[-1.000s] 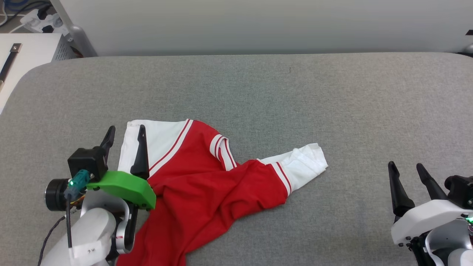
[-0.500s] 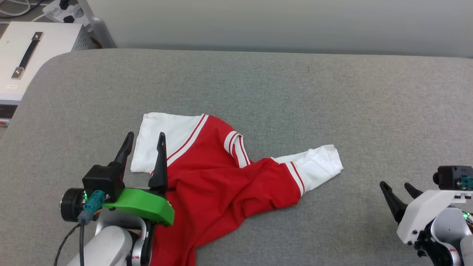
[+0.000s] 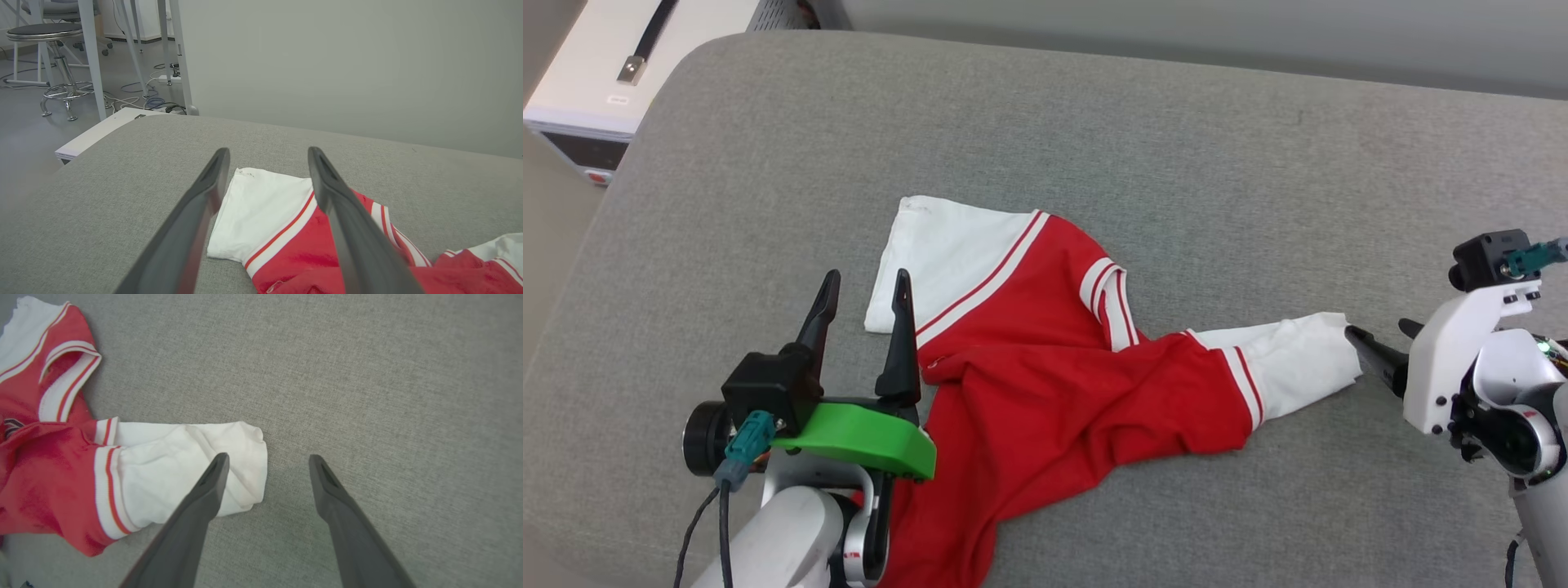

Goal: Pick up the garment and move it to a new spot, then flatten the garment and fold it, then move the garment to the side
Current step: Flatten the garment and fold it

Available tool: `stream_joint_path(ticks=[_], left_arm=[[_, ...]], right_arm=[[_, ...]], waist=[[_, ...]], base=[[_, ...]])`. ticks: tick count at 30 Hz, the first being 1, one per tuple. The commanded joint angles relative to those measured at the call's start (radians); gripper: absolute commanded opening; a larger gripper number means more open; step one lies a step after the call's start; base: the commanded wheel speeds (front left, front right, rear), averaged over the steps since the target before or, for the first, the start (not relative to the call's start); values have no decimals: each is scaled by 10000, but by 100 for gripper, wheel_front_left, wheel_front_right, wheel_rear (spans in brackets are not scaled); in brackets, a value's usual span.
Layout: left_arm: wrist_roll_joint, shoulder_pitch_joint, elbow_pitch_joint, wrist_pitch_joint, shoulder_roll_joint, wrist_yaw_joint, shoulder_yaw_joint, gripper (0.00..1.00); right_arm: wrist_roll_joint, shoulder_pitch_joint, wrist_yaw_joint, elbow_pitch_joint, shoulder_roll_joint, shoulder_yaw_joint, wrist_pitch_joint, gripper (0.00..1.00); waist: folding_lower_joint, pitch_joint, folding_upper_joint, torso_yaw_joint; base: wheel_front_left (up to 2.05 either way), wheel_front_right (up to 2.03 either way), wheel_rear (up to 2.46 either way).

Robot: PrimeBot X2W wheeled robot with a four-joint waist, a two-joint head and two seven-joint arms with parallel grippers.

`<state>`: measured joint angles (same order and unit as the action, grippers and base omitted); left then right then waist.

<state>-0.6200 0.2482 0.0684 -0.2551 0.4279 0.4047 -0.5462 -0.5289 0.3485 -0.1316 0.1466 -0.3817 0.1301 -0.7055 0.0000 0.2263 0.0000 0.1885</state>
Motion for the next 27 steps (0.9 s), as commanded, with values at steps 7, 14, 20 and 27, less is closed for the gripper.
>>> stream_joint_path(ticks=[7,14,20,27], left_arm=[[361,102,-183,-64,-483,-291,326,100],[584,-6,-377,-65,-838,-567,657,100],[687,-156,-588,-65,-921,-749,901,100],[334,-137,-790,391,-449,-981,1185,100]], right_arm=[[-476,878,9,1038,-397,1198,-420,100],[-1086,514,9,1929,-447,2021,-1131,39],[-1350,580,9,2029,-455,2140,-744,0],[-1139,575,9,1847,-509,1427,465,0]], waist=[[0,627,0,625],[0,758,0,693],[0,599,0,601],[0,103,0,369]], base=[[0,0,0],[0,0,0],[0,0,0],[0,0,0]])
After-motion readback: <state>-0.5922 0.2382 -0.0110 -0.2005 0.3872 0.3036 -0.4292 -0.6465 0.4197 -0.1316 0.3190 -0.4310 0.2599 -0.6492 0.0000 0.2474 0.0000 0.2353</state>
